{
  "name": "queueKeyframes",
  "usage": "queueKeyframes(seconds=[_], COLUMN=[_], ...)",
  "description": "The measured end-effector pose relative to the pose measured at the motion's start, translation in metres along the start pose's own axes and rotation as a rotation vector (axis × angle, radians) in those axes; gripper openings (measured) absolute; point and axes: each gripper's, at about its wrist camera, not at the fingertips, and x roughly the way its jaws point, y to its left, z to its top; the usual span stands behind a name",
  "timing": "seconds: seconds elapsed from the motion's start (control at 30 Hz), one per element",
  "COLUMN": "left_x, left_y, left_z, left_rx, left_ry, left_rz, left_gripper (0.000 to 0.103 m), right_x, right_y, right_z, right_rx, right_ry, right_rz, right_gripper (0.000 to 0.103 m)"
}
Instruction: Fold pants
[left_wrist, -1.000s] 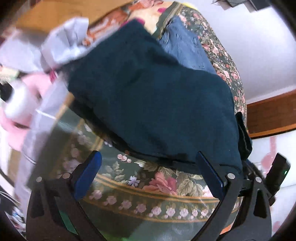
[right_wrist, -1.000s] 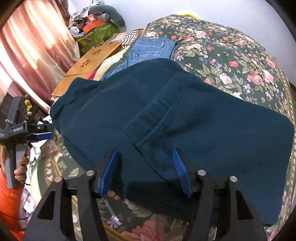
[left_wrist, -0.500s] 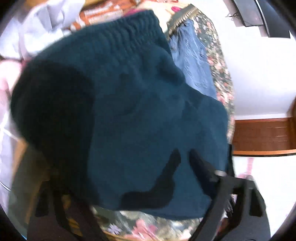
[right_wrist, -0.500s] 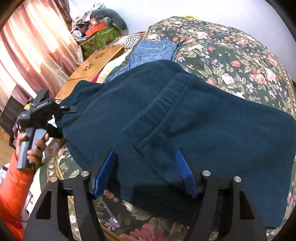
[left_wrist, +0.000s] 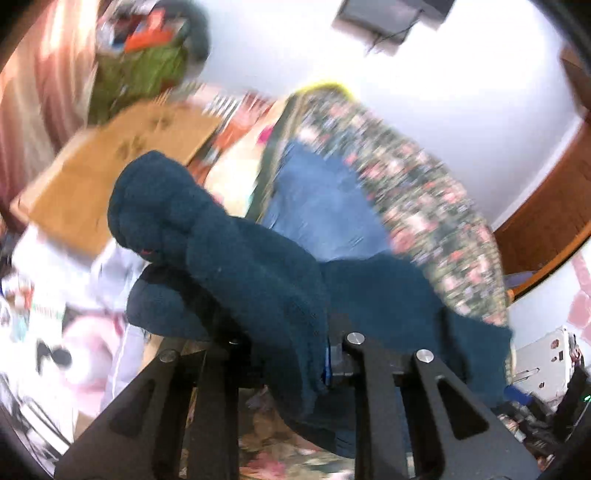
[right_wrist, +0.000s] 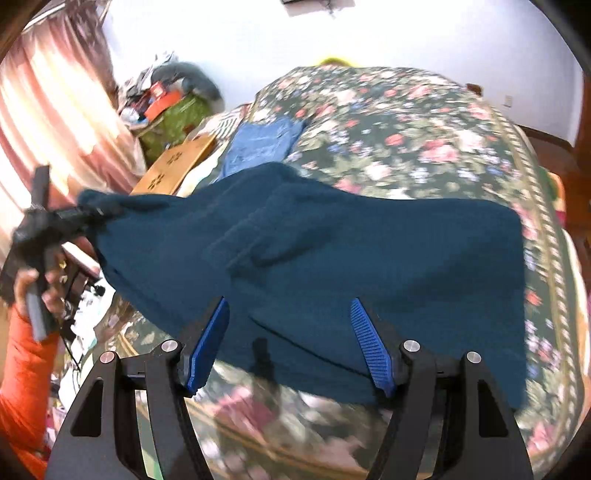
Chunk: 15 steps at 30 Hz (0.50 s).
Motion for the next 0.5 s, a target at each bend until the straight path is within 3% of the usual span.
queueKeyframes(seconds=[0.17, 0.33, 0.43, 0.5], left_x=[-0.047, -0.061, -0.054, -0.039], left_y=[-0.074, -0.165, -0.219, -0.251], left_z=[0.026, 0.030, 0.021, 0.012], left_rx=[0.118, 0.265, 0.353, 0.367], left_ry=[-0.124, -0.161, -0.131, -0.048], left_rz=[-0.085, -0.198, -0.256, -0.330], left_gripper=[0.020, 0.019, 0.019, 0.019], right_x=[-0.025, -0.042, -0.054, -0.060], right_y=[-0.030, -0.054, -0.067, -0.078], right_z=[-0.015, -0.027, -0.035, -0.042], right_rx=[0.056, 0.108, 0.143, 0.176], right_ry=[-0.038, -0.070, -0.094, -0.102], right_rz=[-0.026, -0.036, -0.035, -0.036], right_gripper=[0.065, 0.065, 0.065, 0.065])
